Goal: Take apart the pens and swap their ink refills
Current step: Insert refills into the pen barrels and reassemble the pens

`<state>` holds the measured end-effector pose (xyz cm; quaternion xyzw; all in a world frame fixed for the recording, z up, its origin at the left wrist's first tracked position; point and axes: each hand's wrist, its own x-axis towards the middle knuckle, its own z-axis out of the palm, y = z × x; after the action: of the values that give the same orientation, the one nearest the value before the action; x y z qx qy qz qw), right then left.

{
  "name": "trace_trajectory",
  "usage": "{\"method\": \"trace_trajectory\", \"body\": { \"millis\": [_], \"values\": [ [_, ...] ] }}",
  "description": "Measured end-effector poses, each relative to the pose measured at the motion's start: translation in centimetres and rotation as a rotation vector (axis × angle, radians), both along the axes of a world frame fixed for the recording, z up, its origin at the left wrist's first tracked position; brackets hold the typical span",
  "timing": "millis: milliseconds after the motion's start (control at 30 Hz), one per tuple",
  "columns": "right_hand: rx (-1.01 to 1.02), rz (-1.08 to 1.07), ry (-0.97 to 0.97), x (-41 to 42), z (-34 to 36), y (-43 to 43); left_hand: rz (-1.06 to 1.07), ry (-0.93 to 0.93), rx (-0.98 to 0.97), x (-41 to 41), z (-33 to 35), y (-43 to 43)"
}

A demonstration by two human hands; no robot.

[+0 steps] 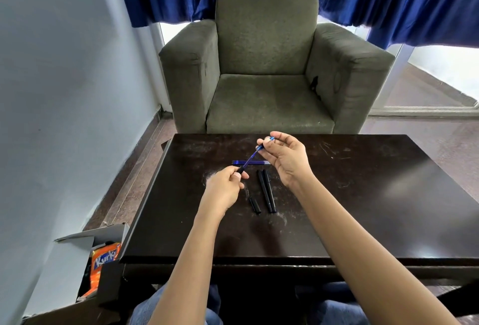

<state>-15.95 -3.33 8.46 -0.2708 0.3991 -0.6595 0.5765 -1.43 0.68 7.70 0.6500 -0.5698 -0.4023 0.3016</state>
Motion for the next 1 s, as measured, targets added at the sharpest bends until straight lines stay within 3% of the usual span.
{"method": "trace_trajectory", "body": {
  "millis": [333,1000],
  "values": [
    [-0.013,0.090,0.082,0.4,0.1,0.5,-0.002,-0.018,0.007,0.0,-0.2,-0.2],
    [0.078,0.111,0.028,-0.7,0.1,0.5,-0.002,-0.058,-0.025,0.4,0.3,0.0]
  ]
}}
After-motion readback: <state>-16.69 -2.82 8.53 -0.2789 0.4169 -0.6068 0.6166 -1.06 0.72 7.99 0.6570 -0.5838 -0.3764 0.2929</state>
